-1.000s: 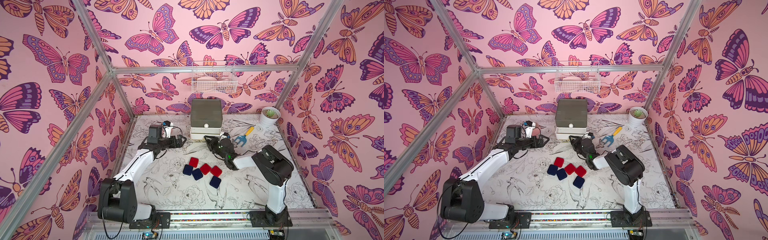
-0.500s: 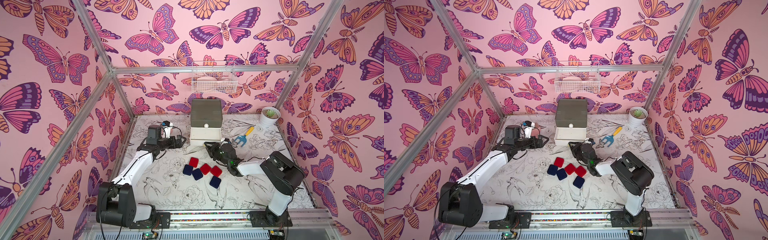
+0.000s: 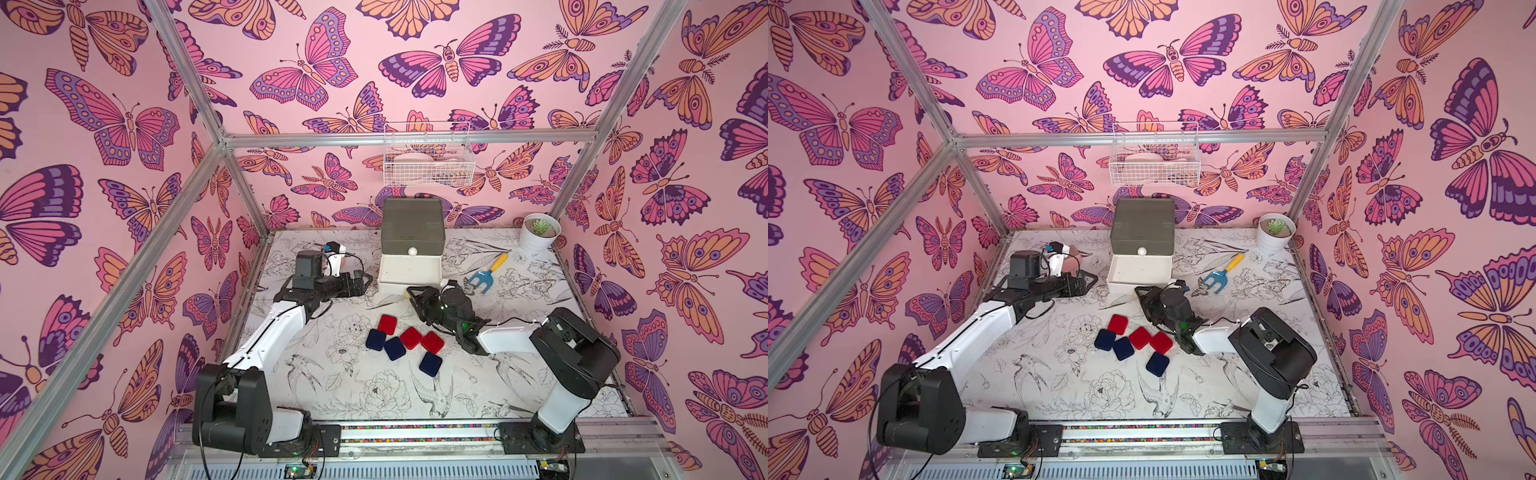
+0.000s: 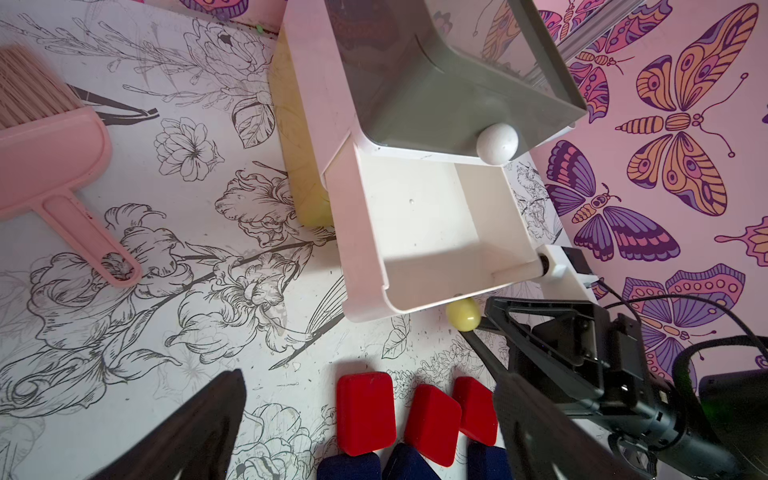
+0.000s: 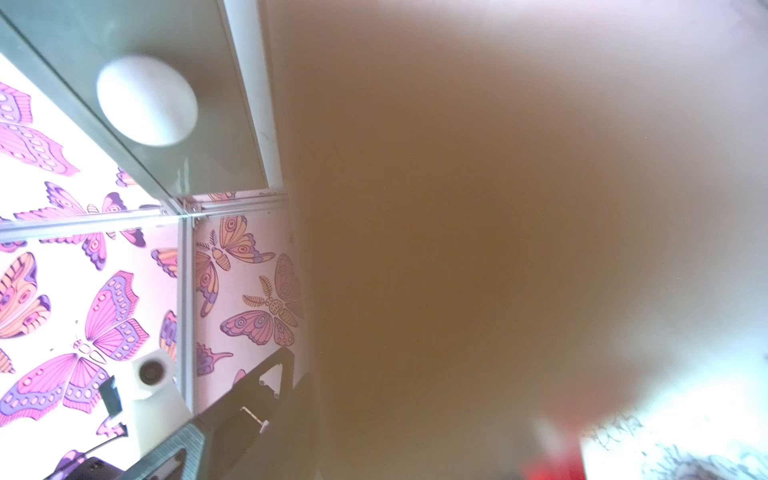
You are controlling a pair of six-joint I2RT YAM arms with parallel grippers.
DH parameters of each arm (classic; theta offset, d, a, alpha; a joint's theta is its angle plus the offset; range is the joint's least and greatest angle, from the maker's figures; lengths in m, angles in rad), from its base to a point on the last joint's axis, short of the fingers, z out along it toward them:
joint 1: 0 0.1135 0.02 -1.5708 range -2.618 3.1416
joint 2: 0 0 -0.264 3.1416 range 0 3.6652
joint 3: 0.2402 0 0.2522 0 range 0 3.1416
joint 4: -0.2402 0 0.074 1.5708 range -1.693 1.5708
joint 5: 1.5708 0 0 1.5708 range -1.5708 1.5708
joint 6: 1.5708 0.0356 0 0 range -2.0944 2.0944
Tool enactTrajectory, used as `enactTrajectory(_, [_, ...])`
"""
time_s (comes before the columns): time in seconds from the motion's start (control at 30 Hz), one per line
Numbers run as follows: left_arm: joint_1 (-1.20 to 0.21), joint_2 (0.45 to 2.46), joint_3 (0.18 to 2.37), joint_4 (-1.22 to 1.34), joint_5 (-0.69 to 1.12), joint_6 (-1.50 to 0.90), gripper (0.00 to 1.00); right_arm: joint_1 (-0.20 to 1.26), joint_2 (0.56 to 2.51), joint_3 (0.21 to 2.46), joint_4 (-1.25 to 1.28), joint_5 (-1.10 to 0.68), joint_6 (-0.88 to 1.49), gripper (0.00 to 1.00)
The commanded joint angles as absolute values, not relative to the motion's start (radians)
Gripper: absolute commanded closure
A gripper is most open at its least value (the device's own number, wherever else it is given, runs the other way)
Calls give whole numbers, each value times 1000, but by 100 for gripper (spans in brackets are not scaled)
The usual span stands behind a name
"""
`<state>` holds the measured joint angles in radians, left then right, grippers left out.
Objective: Place the brooch boxes into the drawer by color
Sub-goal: Open the drawer in the storage box.
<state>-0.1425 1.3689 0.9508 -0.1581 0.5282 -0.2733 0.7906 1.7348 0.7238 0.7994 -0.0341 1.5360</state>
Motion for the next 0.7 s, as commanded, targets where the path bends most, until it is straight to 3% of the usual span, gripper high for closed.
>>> enactTrajectory(0.0, [-137,1356,943,-171,545,-276,0,801,1688,722,787,-51,1532,38])
enactTrajectory(0.23, [-139,1358,948,-172,548,-279,0,796,1591,696,692,-11,1515,29])
enactTrajectory(0.43, [-140,1340,948,-216,536,-301,0,796,1338,736,361,52,1376,25])
enactTrajectory(0.67, [-152,1301,973,-513,430,-268,0,804,1048,864,-160,410,1067,22])
